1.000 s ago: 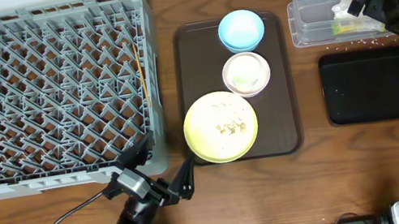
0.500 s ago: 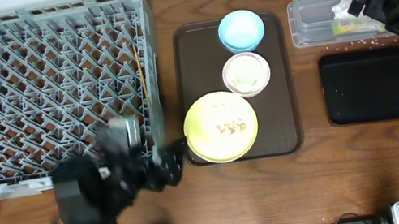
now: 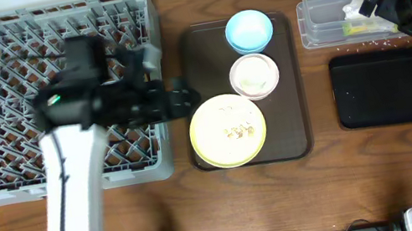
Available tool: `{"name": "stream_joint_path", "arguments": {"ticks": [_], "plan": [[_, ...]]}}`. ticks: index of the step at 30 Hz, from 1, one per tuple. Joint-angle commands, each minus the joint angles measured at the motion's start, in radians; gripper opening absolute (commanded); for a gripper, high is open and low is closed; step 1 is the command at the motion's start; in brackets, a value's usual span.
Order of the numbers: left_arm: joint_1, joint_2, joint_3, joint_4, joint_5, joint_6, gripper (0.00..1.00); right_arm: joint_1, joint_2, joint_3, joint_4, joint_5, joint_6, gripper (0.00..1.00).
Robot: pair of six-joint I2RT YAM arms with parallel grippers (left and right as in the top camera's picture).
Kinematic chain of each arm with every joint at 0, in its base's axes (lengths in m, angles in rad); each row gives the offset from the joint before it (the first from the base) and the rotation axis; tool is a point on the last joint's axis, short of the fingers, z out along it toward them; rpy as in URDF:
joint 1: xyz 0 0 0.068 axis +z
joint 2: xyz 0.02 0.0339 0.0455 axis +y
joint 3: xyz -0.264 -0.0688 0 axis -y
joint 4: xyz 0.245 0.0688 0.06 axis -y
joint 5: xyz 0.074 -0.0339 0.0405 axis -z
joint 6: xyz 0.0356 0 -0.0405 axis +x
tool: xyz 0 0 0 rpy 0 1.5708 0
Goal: Sort waste into correct bins and load items into the dishwasher
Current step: 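Move the left gripper over the tray toward the white cup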
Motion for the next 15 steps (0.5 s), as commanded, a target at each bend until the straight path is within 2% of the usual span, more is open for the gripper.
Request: {"name": "stream_joint_path", "arguments": {"ticks": [1, 4, 7, 10, 15], "plan": [[-0.142, 0.079, 0.072, -0.068, -0.283, -0.081, 0.98, -0.001, -0.011, 0.004, -0.002, 0.010, -0.013, 0.99], [-0.251, 0.163, 0.169, -0.134, -0.484, -0.153, 0.98, -0.001, -0.011, 0.004, -0.002, 0.010, -0.013, 0.99], [-0.307, 0.235, 0.302, -0.160, -0.593, -0.174, 0.98, -0.001, -0.011, 0.004, -0.002, 0.010, -0.013, 0.99], [-0.318, 0.252, 0.356, -0.060, -0.600, -0.174, 0.98, -0.001, -0.011, 0.004, -0.002, 0.010, -0.013, 0.99], [-0.318, 0.248, 0.356, 0.057, -0.522, -0.174, 0.98, -0.001, -0.011, 0.004, -0.002, 0.010, -0.013, 0.99]]}}
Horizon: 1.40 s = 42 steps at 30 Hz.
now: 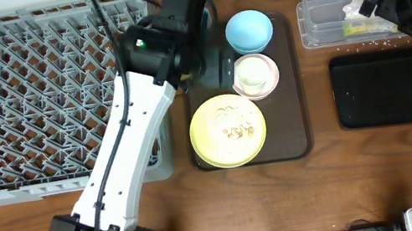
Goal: Sort waste into correct bins and load items into the dishwasher
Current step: 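Move the left gripper over the tray toward the white cup, then grasp the white cup out of the pink bowl with the left gripper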
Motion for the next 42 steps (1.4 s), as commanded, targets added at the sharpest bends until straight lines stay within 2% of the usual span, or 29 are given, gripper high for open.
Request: {"name": "stream_joint_path", "arguments": {"ticks": [1, 6, 8, 11, 15, 18, 22, 26, 36, 41, 42], "plan": [[0.002, -0.004, 0.014, 0.032, 0.051, -0.015, 0.98, -0.001, -0.011, 0.004, -0.002, 0.010, -0.013, 0.99], [-0.003, -0.003, -0.014, 0.142, 0.290, -0.017, 0.98, -0.001, -0.011, 0.004, -0.002, 0.010, -0.013, 0.99], [-0.016, -0.002, -0.034, 0.195, 0.315, -0.017, 0.98, -0.001, -0.011, 0.004, -0.002, 0.010, -0.013, 0.99], [-0.056, 0.016, -0.066, 0.256, 0.261, 0.042, 0.99, -0.001, -0.011, 0.004, -0.002, 0.010, -0.013, 0.99], [-0.115, 0.072, -0.080, 0.283, 0.152, 0.056, 0.89, -0.001, -0.011, 0.004, -0.002, 0.010, -0.013, 0.99], [-0.159, 0.123, -0.080, 0.316, 0.098, 0.095, 0.86, -0.001, -0.011, 0.004, -0.002, 0.010, -0.013, 0.99], [-0.215, 0.201, -0.080, 0.370, 0.000, 0.193, 0.86, -0.001, -0.011, 0.004, -0.002, 0.010, -0.013, 0.99], [-0.245, 0.271, -0.080, 0.411, -0.101, 0.202, 0.84, -0.001, -0.011, 0.004, -0.002, 0.010, -0.013, 0.99], [-0.248, 0.370, -0.080, 0.416, -0.105, 0.183, 0.73, -0.001, -0.011, 0.004, -0.002, 0.010, -0.013, 0.99], [-0.248, 0.393, -0.089, 0.412, -0.101, 0.159, 0.63, -0.001, -0.011, 0.004, -0.002, 0.010, -0.013, 0.99], [-0.248, 0.397, -0.091, 0.406, -0.101, 0.159, 0.58, -0.001, -0.011, 0.004, -0.002, 0.010, -0.013, 0.99]]}}
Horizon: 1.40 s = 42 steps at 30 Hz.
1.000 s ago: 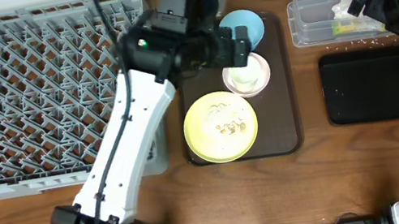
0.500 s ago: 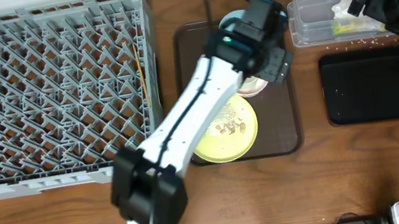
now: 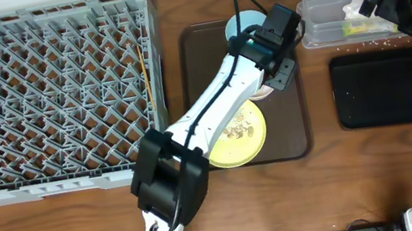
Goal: Sort waste into correct bins and load items into the dishwasher
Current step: 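Grasp the white cup out of the pink bowl with the left gripper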
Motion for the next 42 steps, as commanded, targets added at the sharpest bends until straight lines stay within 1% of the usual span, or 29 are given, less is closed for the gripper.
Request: {"name": "stream_joint_path", "arguments": {"ticks": [1, 2, 5, 13, 14, 20, 24, 25, 26, 30, 36, 38, 42], "plan": [[0.002, 0.028, -0.018, -0.019, -0.018, -0.013, 0.52, -0.001, -0.011, 0.004, -0.002, 0.010, -0.013, 0.99], [0.002, 0.031, -0.018, -0.029, -0.018, -0.013, 0.50, -0.001, -0.011, 0.004, -0.002, 0.010, -0.013, 0.99], [0.002, 0.044, -0.018, -0.051, -0.017, -0.036, 0.50, -0.001, -0.011, 0.004, -0.002, 0.010, -0.013, 0.99], [0.002, 0.081, -0.018, -0.055, -0.017, -0.039, 0.50, -0.001, -0.011, 0.004, -0.002, 0.010, -0.013, 0.99], [0.002, 0.081, -0.018, -0.055, -0.018, -0.039, 0.49, -0.001, -0.011, 0.004, -0.002, 0.010, -0.013, 0.99], [0.002, 0.080, -0.018, -0.055, -0.018, -0.052, 0.33, -0.001, -0.011, 0.004, -0.002, 0.010, -0.013, 0.99], [0.002, 0.072, -0.012, -0.055, -0.018, -0.073, 0.20, -0.001, -0.011, 0.004, -0.002, 0.010, -0.013, 0.99], [0.002, 0.063, -0.012, -0.055, -0.018, -0.073, 0.11, -0.001, -0.011, 0.004, -0.002, 0.010, -0.013, 0.99], [0.002, 0.053, -0.012, -0.055, -0.018, -0.074, 0.09, -0.001, -0.011, 0.004, -0.002, 0.010, -0.013, 0.99], [0.003, 0.005, -0.012, -0.055, -0.018, -0.090, 0.08, -0.001, -0.011, 0.004, -0.002, 0.010, -0.013, 0.99], [0.019, -0.094, -0.012, -0.047, -0.007, -0.195, 0.08, -0.001, -0.011, 0.004, -0.002, 0.010, -0.013, 0.99], [0.042, -0.128, -0.012, -0.039, 0.063, -0.198, 0.08, -0.001, -0.011, 0.004, -0.002, 0.010, -0.013, 0.99], [0.122, -0.202, -0.012, -0.016, 0.252, -0.198, 0.07, -0.001, -0.011, 0.004, -0.002, 0.010, -0.013, 0.99]]}}
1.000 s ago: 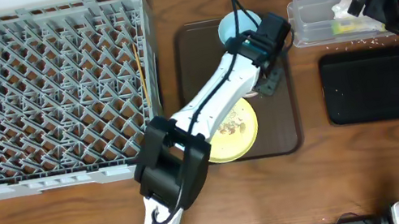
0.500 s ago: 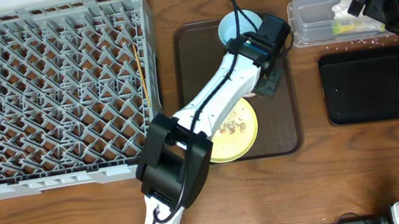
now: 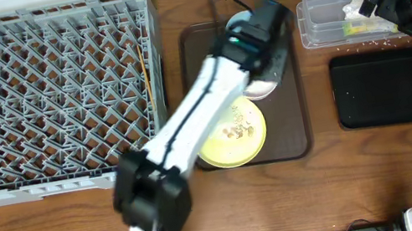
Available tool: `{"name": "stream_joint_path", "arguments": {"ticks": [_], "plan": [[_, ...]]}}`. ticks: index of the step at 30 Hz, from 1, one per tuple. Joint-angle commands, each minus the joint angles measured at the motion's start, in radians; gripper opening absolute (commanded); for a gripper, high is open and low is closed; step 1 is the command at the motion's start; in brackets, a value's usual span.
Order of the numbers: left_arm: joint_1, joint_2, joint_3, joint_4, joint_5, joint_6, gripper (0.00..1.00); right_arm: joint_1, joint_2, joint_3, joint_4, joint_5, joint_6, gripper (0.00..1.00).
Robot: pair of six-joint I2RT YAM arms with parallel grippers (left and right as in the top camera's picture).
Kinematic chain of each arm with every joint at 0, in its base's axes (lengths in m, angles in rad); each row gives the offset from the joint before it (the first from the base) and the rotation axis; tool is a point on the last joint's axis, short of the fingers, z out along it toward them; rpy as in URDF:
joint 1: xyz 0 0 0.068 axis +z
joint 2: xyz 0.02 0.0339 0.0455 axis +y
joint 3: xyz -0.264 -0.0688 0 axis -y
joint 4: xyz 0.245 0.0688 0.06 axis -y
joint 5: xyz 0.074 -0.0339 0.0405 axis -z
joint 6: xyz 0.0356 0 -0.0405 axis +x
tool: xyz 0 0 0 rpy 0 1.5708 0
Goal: Sort waste into correct bins and load items into the dishwasher
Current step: 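Grasp the white cup out of the pink bowl with the left gripper, then carry the white cup to the dish rack and lower it inverted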
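A brown tray (image 3: pixel 200 91) carries a light blue bowl (image 3: pixel 235 22), a white bowl (image 3: pixel 258 89) and a yellow plate (image 3: pixel 231 135) with crumbs. My left arm reaches from the front edge across the plate. It is blurred, and its left gripper (image 3: pixel 274 57) hangs over the two bowls at the tray's right side, its fingers too dark and smeared to read. The grey dish rack (image 3: pixel 57 91) stands at the left. My right gripper (image 3: pixel 369 2) hovers over the clear bin, which holds white scraps (image 3: pixel 354 9). How its fingers stand cannot be made out.
A black tray (image 3: pixel 392 87) lies in front of the clear bin at the right. A thin yellow stick (image 3: pixel 145 75) rests in the rack's right columns. The right arm's body fills the far right edge.
My left arm's wrist has shifted a little up and to the left over the bowls and now shows motion blur. Bowls, plate and right arm are where they were.
First my left gripper was over the rack's right edge. Then it was over the tray's left side beside the bowls. Later it stood over the white bowl at the tray's right, and it is still over the bowls. The right arm never moved.
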Motion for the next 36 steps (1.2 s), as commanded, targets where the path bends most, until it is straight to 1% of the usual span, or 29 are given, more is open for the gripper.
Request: {"name": "stream_joint_path", "arguments": {"ticks": [1, 5, 8, 16, 24, 28, 31, 36], "plan": [[0.099, -0.083, 0.000, 0.011, 0.202, -0.029, 0.08, -0.001, -0.011, 0.004, -0.002, 0.010, -0.013, 0.99], [0.231, -0.145, 0.000, 0.011, 0.354, -0.036, 0.08, -0.001, -0.011, 0.004, -0.002, 0.010, -0.013, 0.99], [0.362, -0.171, 0.000, 0.011, 0.488, -0.036, 0.08, -0.001, -0.011, 0.004, -0.002, 0.010, -0.013, 0.99], [0.699, -0.159, -0.008, 0.010, 0.874, -0.035, 0.08, -0.001, -0.011, 0.004, -0.002, 0.010, -0.013, 0.99], [0.947, -0.147, -0.016, -0.004, 1.032, -0.040, 0.08, -0.001, -0.011, 0.004, -0.002, 0.010, -0.013, 0.99], [1.062, -0.114, -0.045, 0.002, 1.179, -0.042, 0.07, -0.001, -0.011, 0.004, -0.002, 0.010, -0.013, 0.99], [1.110, -0.079, -0.074, 0.005, 1.236, -0.042, 0.08, -0.001, -0.011, 0.004, -0.002, 0.010, -0.013, 0.99], [1.157, 0.011, -0.094, 0.014, 1.253, -0.043, 0.08, -0.001, -0.011, 0.004, -0.002, 0.010, -0.013, 0.99]]}}
